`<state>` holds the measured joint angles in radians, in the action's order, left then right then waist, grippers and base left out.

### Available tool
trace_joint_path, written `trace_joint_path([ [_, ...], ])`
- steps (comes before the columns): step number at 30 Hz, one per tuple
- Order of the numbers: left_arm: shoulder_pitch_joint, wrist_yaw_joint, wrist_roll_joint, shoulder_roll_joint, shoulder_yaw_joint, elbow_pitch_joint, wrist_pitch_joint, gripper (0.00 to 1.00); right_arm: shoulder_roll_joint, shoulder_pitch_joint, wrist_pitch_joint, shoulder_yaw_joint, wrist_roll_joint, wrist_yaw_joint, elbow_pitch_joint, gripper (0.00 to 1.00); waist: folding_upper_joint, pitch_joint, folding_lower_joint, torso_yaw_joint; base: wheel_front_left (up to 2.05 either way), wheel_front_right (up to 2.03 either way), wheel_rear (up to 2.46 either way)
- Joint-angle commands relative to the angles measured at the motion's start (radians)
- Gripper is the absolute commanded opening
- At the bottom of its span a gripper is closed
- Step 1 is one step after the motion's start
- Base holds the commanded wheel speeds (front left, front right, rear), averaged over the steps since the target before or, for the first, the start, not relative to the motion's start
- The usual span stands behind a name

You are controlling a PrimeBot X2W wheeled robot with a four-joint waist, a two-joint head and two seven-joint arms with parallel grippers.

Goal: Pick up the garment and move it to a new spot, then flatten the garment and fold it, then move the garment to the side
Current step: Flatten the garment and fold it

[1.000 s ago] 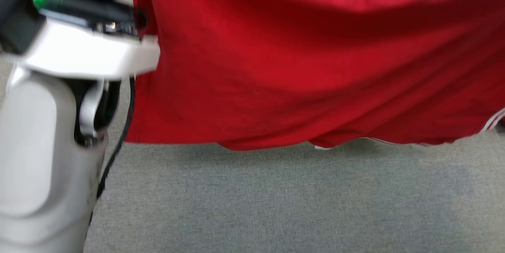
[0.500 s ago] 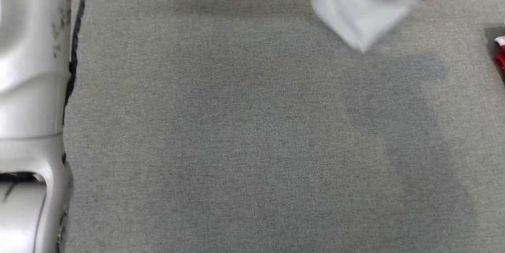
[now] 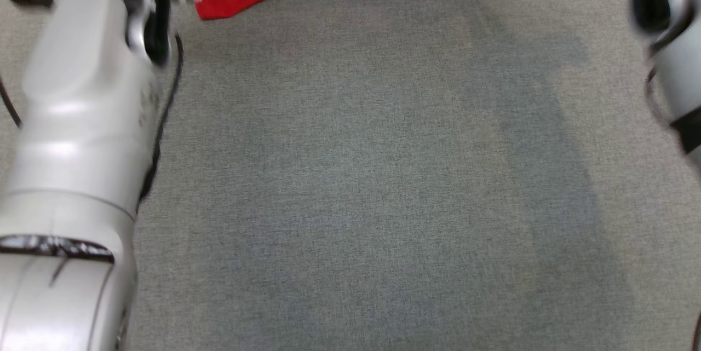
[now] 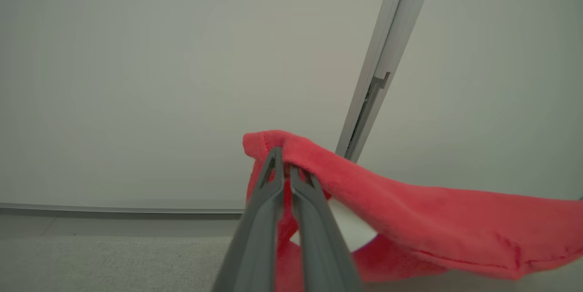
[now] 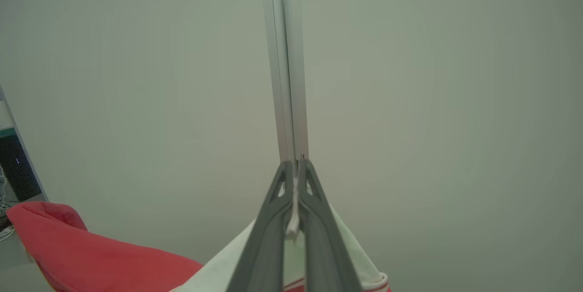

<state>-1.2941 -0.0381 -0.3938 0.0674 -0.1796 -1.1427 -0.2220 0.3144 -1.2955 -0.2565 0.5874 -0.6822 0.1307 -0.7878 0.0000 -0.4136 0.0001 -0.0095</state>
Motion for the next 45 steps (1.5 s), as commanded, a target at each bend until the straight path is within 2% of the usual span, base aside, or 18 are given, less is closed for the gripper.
trace_joint_path([
  [1,0.034,-0.01,-0.01,-0.001,-0.003,-0.035,-0.007,0.0,-0.012,0.051,-0.008,0.012,-0.027,0.0,-0.016,0.0,0.0,-0.007,-0.0001,-0.007,0.0,0.0,0.0],
  [6,0.144,-0.03,-0.068,-0.011,0.016,-0.099,-0.028,0.0,-0.05,0.247,-0.01,-0.007,-0.086,0.0,0.014,0.0,0.0,-0.018,-0.0001,-0.018,0.0,0.0,0.0],
  [7,0.144,-0.03,-0.068,-0.011,0.016,-0.099,-0.028,0.0,-0.05,0.247,-0.01,-0.007,-0.086,0.0,0.014,0.0,0.0,-0.018,-0.0001,-0.018,0.0,0.0,0.0],
  [12,0.276,-0.058,-0.112,-0.014,-0.007,-0.069,-0.043,0.0,-0.059,0.469,-0.01,-0.087,-0.092,0.0,0.126,0.0,0.0,-0.012,-0.0001,-0.018,0.0,0.0,0.0],
  [17,0.459,-0.045,-0.128,-0.014,-0.001,0.09,-0.044,0.0,-0.066,0.684,-0.01,-0.176,-0.051,0.0,0.272,0.0,0.0,0.021,-0.0001,-0.013,0.0,0.0,0.0],
  [23,0.683,-0.033,-0.067,-0.013,0.013,0.289,-0.044,0.0,-0.084,0.927,-0.01,-0.27,0.015,0.0,0.457,0.0,0.0,0.093,-0.0001,-0.012,0.0,0.0,0.0],
  [28,0.845,-0.017,-0.018,0.014,-0.002,0.426,-0.044,0.0,-0.074,1.114,-0.01,-0.315,0.06,0.0,0.599,0.0,0.0,0.153,-0.0001,-0.008,0.0,0.0,0.0],
  [35,1.085,0.059,-0.008,0.065,0.001,0.706,0.034,0.0,-0.063,1.356,0.013,-0.363,0.101,0.0,0.747,0.0,0.0,0.235,-0.0001,-0.004,0.0,0.0,0.0],
  [45,1.431,0.207,-0.004,0.132,0.019,1.224,0.28,0.0,-0.094,1.607,0.175,-0.436,0.167,0.0,0.955,0.0,0.0,0.296,-0.0001,-0.006,0.0,0.0,0.0],
])
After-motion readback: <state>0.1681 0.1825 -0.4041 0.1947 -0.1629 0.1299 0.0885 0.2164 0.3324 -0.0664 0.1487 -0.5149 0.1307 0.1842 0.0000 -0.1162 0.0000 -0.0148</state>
